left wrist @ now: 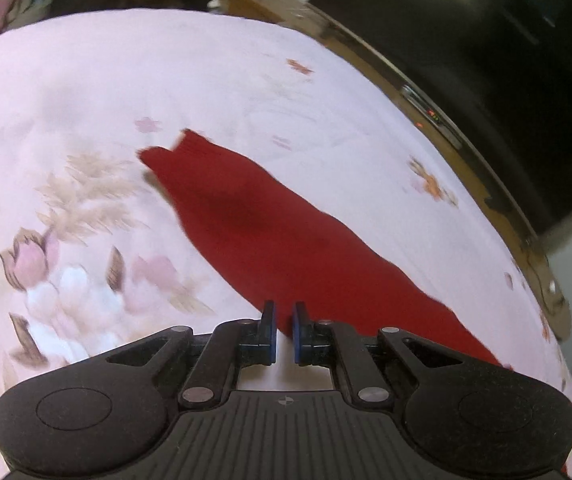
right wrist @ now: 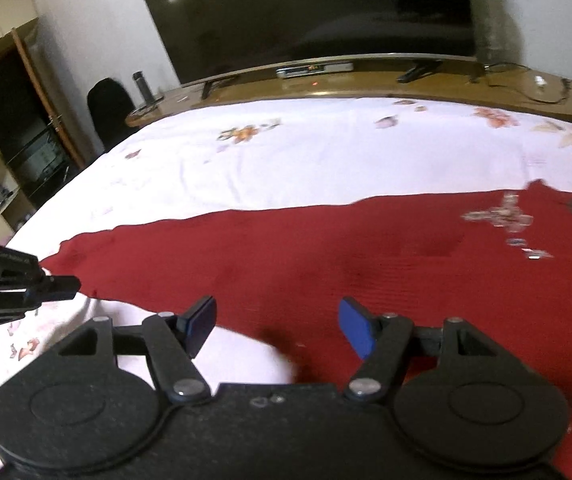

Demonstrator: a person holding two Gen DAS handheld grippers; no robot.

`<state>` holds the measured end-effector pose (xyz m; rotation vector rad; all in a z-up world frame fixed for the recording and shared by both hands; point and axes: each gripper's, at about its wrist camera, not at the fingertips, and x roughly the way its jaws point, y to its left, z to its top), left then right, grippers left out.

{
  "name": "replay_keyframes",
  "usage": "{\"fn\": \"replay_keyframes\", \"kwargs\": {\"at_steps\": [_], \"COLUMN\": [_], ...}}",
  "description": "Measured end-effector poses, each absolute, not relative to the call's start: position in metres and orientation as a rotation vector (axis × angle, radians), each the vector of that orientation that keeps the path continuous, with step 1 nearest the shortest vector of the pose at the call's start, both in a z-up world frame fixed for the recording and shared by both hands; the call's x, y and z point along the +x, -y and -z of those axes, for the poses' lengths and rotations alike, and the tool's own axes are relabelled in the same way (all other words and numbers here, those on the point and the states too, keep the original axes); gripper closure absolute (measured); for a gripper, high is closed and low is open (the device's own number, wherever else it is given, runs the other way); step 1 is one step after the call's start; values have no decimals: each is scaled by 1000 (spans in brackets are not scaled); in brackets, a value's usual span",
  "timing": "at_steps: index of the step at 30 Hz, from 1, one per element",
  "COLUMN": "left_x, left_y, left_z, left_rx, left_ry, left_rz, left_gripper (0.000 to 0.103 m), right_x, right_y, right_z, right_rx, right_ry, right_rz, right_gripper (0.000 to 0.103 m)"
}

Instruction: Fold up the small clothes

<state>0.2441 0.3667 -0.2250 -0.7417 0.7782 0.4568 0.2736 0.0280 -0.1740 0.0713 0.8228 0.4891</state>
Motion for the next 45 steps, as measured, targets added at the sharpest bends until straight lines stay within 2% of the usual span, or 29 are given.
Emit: {"fn": "replay_keyframes", "kwargs": {"at_steps": [9, 13, 14, 15, 16, 17, 19, 21, 24, 25, 27, 28, 29, 31, 37, 40, 45], "left_x": [247, 229, 230, 232, 235, 236, 235, 242, 249, 250, 253, 255, 254, 260, 268, 271, 285], "left_y": [-419, -421, -423, -426, -428, -429, -425, -423, -423, -423, -426, -429, -430, -433, -420, -400, -339], "left_z": [257, 238, 238, 239, 242, 244, 240, 240, 247, 249, 254, 257, 260, 272, 262, 229, 166], "left_rx": [-986, -906, -898, -902, -911, -922, -898, -866, -874, -877, -896, -916, -940, -991, -916, -797, -641], "left_ry": [-722, -668, -670, -684, -698, -692, -627, -642, -632, -630, -618, -614, -616, -637, -590, -523, -456], "left_rz": [-442, -496, -490, -484, -482, -481, -498, -488, -463, -457, -451, -442, -430, -413, -429, -360, -131], "left_gripper": [98, 97, 92, 81, 39, 14, 11, 11, 12, 17, 34, 55, 79, 94, 98, 98, 98], "right_x": [275, 275, 276, 276, 277, 277, 279, 278, 278, 278, 278, 279, 279, 280, 282, 285, 296], "right_y": [-49, -50, -50, -49, -50, -51, -54, -56, -59, -59, -60, -60, -60, -61, -59, -53, -50], "right_z": [180, 179, 179, 179, 179, 180, 180, 180, 180, 180, 181, 182, 182, 184, 186, 186, 198], "right_rx": [56, 57, 61, 64, 66, 68, 70, 60, 56, 55, 54, 55, 52, 43, 52, 51, 20], "right_ry": [-837, -838, -842, -843, -842, -841, -845, -839, -838, -836, -836, -836, -835, -835, -832, -808, -873], "right_rz": [-507, -501, -501, -500, -498, -496, -498, -501, -507, -506, -498, -495, -492, -487, -460, -417, -396], "right_gripper": [36, 36, 36, 36, 36, 36, 36, 36, 36, 36, 36, 36, 36, 36, 38, 38, 42]}}
